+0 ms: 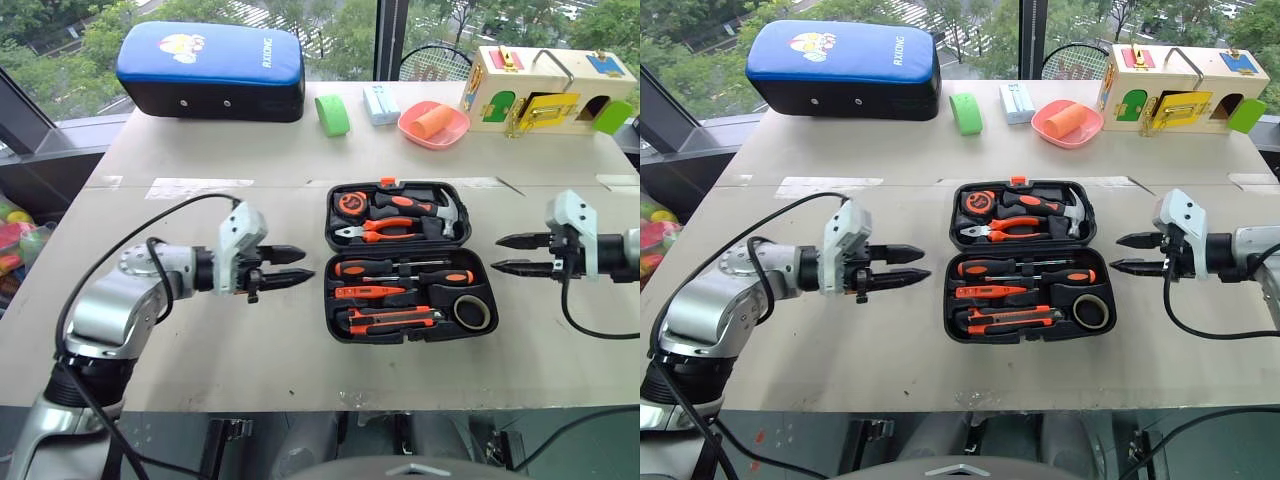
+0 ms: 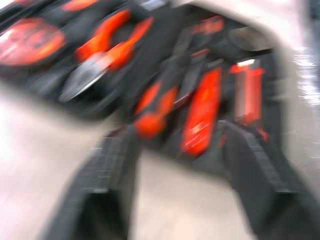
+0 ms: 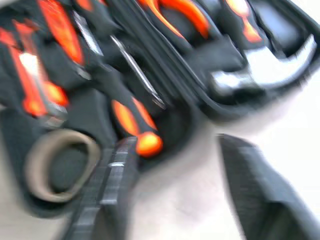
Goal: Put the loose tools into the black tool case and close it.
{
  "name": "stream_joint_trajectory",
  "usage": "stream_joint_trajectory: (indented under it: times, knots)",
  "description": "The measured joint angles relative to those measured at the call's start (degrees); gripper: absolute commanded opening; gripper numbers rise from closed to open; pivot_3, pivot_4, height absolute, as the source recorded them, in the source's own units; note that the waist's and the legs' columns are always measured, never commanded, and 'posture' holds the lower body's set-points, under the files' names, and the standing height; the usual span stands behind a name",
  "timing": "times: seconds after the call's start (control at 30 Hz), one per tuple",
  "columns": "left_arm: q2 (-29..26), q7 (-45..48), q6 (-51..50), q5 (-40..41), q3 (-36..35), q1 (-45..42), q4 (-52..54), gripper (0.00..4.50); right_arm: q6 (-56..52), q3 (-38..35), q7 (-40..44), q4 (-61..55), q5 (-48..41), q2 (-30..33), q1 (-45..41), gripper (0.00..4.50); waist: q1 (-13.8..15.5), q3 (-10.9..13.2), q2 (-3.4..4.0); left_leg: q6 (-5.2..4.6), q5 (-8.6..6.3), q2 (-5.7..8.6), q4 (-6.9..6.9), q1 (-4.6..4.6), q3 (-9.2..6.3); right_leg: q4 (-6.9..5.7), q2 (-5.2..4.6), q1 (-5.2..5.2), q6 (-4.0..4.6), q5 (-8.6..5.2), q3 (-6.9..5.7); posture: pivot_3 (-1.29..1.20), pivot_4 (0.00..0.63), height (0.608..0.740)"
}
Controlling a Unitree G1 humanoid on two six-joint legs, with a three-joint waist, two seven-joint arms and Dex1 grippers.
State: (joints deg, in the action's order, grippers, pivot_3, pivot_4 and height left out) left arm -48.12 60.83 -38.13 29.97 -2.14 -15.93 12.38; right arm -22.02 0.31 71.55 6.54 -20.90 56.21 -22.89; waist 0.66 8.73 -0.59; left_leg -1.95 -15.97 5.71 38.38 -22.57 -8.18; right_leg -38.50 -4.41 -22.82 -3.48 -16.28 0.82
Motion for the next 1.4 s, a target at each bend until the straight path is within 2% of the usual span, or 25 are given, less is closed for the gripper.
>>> stream_joint_trajectory:
  times: [0.07,0.1,0.27,0.43,0.53,0.83,1.1,1.4]
  knots:
    - [-0.1,-1.68,1.46,-2.34,-0.08,1.81,-2.47,0.36,5.27,2.05,0.3,5.61,3.81,-1.19,-1.77,0.02,0.1,0.02,0.03,0.0,0.0,0.01,0.01,-0.02,0.01,0.02,-0.02,-0.01,0.0,0.0,-0.01,0.0,0.15,0.735]
    - [-0.02,-2.19,1.93,-3.14,0.11,2.06,-3.25,0.08,6.62,2.76,0.44,6.97,4.81,-1.6,-2.29,0.0,0.09,0.02,0.03,0.0,0.0,0.01,0.02,-0.03,0.0,0.02,-0.01,-0.01,0.0,0.0,-0.02,0.0,0.15,0.735]
    - [2.91,-4.64,5.93,-8.84,3.51,0.37,-8.93,0.08,15.22,7.57,2.17,13.6,10.28,-5.67,-5.57,0.0,0.03,0.01,0.05,0.01,0.0,0.03,0.05,-0.02,0.01,-0.05,-0.01,-0.01,-0.01,0.0,0.0,0.0,0.15,0.735]
    - [7.26,-5.16,6.13,-10.17,7.11,-2.38,-9.62,0.08,17.5,8.3,4.29,14.18,11.74,-6.8,-6.76,0.0,-0.09,0.0,0.04,0.01,0.0,0.02,0.03,-0.06,0.0,-0.05,-0.01,-0.08,-0.01,0.0,0.0,0.0,0.15,0.735]
    - [8.45,-4.54,5.51,-9.98,8.82,-2.25,-8.08,0.08,17.51,8.16,7.01,11.44,11.11,-6.81,-6.0,0.0,-1.1,0.0,0.04,0.03,0.01,0.01,0.0,-0.2,0.02,-0.16,0.0,-0.29,0.0,0.0,0.05,0.0,0.15,0.735]
    - [5.6,-2.81,1.24,-8.61,7.83,1.03,-2.32,0.08,18.31,6.9,10.39,4.89,9.71,-5.33,-1.01,0.0,-1.55,0.0,0.06,0.04,0.02,0.01,0.0,-0.2,0.05,-0.26,0.02,-0.35,0.0,0.0,0.14,0.0,0.15,0.735]
    - [2.44,-0.74,-2.36,-5.41,6.61,7.72,5.41,0.08,17.37,3.67,11.91,-3.46,6.95,-2.53,7.88,0.0,-1.14,0.0,0.06,0.03,0.01,0.01,-0.01,-0.21,0.05,-0.22,0.0,-0.34,0.0,0.0,0.16,0.0,0.15,0.735]
    - [0.33,-0.27,-0.11,-5.19,6.59,12.86,9.43,0.08,18.65,2.12,11.16,-7.06,6.41,-1.64,14.02,0.0,-1.0,-0.01,0.07,0.03,0.02,0.01,0.03,-0.17,0.07,-0.27,0.0,-0.31,0.01,0.0,0.17,0.0,0.15,0.735]
